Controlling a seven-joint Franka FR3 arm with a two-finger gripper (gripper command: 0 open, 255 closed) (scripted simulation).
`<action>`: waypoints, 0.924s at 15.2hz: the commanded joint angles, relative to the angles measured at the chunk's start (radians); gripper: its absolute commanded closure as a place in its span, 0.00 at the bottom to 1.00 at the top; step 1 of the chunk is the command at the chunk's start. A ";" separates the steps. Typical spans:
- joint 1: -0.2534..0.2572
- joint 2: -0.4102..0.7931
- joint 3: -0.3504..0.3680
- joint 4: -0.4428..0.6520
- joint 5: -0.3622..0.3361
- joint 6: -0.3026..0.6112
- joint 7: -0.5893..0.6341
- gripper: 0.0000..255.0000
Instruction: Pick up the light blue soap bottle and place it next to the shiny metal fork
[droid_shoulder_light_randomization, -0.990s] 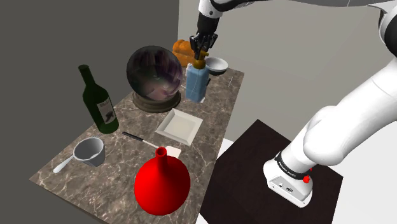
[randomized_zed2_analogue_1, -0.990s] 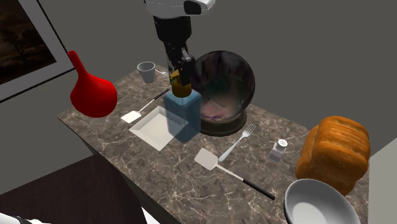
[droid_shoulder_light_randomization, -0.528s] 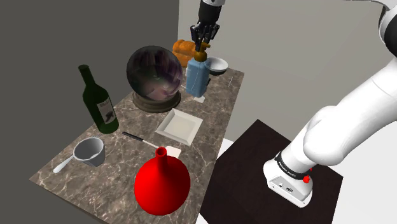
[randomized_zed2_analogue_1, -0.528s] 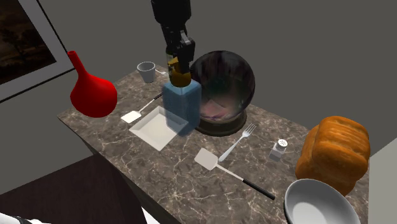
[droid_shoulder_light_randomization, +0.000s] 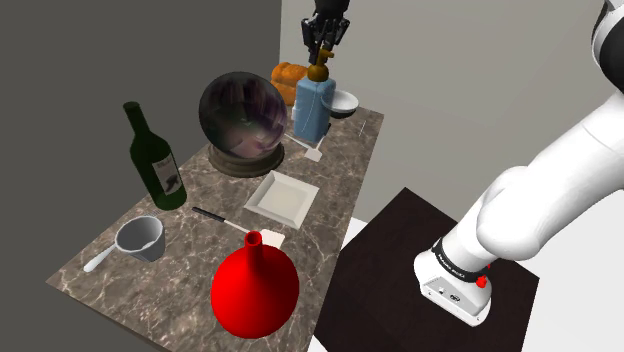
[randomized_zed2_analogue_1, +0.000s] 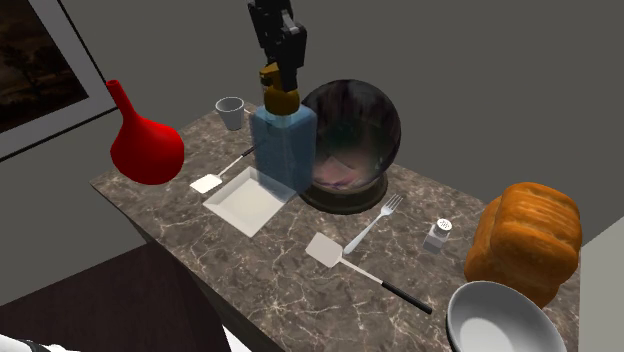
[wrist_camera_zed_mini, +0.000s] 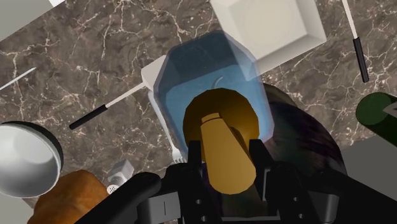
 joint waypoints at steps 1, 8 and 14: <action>0.000 0.002 0.000 0.028 0.000 -0.025 0.001 1.00; 0.000 0.029 0.001 0.155 -0.002 -0.126 0.002 1.00; 0.001 0.064 0.001 0.281 -0.003 -0.217 0.004 1.00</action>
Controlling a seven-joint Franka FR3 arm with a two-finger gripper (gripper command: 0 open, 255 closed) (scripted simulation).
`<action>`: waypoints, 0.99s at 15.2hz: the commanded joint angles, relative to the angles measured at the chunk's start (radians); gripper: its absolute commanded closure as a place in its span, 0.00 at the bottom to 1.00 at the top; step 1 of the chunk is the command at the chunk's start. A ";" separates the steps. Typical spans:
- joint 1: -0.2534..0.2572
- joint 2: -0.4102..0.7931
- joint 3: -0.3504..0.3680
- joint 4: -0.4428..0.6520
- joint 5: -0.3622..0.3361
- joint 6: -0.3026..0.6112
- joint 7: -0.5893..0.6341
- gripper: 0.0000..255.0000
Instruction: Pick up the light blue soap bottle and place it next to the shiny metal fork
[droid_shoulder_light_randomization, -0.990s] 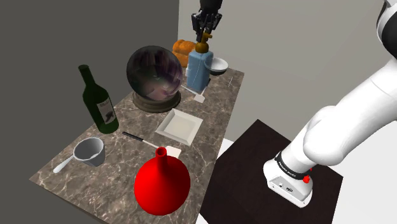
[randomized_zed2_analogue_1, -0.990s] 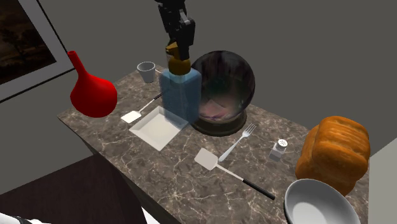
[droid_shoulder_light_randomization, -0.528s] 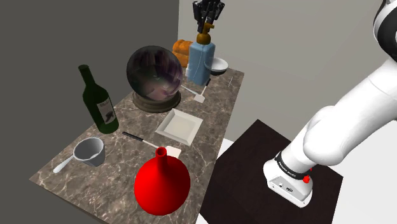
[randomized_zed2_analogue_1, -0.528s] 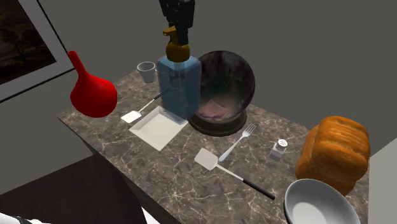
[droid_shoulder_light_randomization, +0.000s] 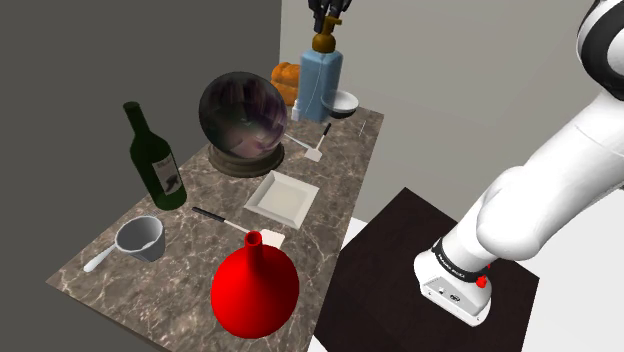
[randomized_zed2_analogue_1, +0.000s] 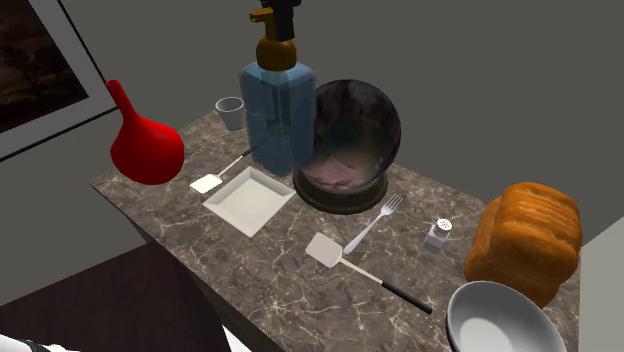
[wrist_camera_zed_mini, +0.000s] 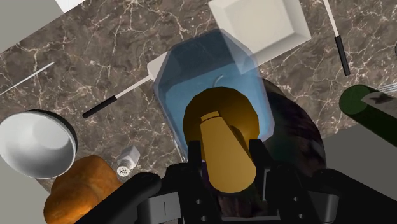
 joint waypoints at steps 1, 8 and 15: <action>0.002 0.018 0.002 0.051 -0.001 -0.033 0.003 1.00; 0.003 0.081 0.003 0.233 -0.004 -0.151 0.006 1.00; 0.041 0.084 0.035 0.249 -0.012 -0.166 0.074 1.00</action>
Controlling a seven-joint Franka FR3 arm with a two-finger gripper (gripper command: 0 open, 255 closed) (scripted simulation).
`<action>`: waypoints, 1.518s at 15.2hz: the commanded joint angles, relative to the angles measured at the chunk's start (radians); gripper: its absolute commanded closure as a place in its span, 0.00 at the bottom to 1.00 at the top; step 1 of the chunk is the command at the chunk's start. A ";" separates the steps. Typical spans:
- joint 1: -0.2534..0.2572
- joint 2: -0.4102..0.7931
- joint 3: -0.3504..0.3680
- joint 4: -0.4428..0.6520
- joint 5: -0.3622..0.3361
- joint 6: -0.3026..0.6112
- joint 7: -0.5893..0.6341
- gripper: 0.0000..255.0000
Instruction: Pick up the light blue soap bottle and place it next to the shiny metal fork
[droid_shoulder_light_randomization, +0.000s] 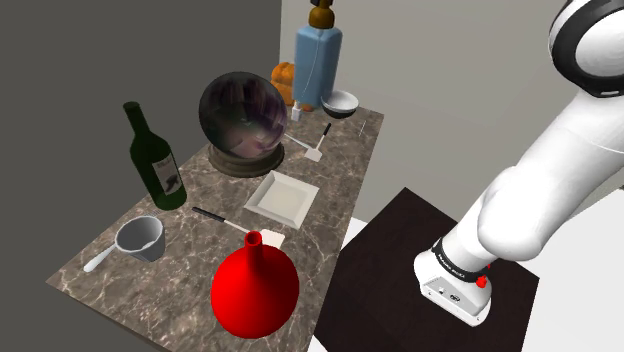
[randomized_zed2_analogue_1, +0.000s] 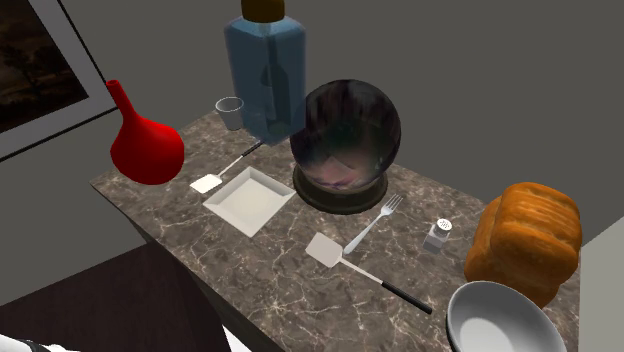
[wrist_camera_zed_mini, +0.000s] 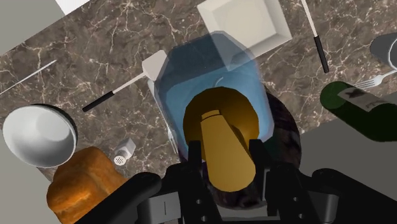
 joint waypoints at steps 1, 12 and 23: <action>0.025 -0.024 0.022 -0.057 -0.004 0.033 0.048 1.00; 0.148 -0.054 0.145 -0.253 -0.023 0.196 0.294 1.00; 0.280 0.064 0.261 -0.263 -0.081 0.307 0.543 1.00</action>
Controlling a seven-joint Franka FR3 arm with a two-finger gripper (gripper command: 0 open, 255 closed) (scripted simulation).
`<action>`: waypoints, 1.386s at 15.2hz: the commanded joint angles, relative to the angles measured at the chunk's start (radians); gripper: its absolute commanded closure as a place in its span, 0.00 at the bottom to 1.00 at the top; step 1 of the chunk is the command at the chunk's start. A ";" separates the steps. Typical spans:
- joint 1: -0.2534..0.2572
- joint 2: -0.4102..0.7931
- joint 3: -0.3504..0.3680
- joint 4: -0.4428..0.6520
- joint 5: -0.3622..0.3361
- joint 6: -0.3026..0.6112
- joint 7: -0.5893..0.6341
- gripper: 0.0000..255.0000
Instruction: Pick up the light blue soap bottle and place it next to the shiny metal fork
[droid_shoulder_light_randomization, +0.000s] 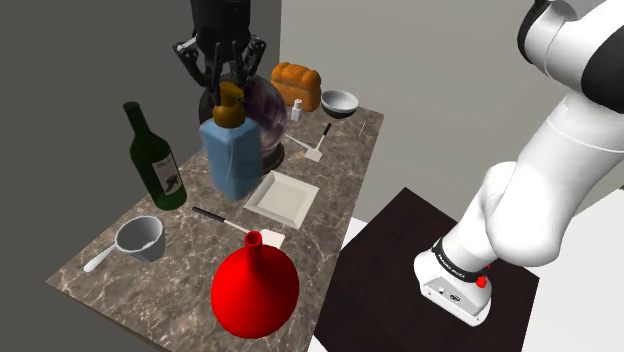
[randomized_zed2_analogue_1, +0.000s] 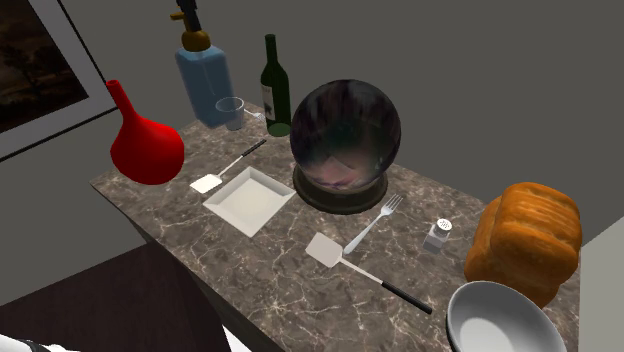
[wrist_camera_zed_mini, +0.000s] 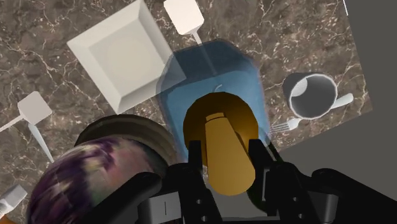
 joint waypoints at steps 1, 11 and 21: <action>0.022 0.020 0.016 -0.004 -0.012 0.022 0.041 1.00; 0.186 0.252 0.076 0.166 -0.123 0.051 0.254 1.00; 0.289 0.410 0.079 0.274 -0.187 0.085 0.350 1.00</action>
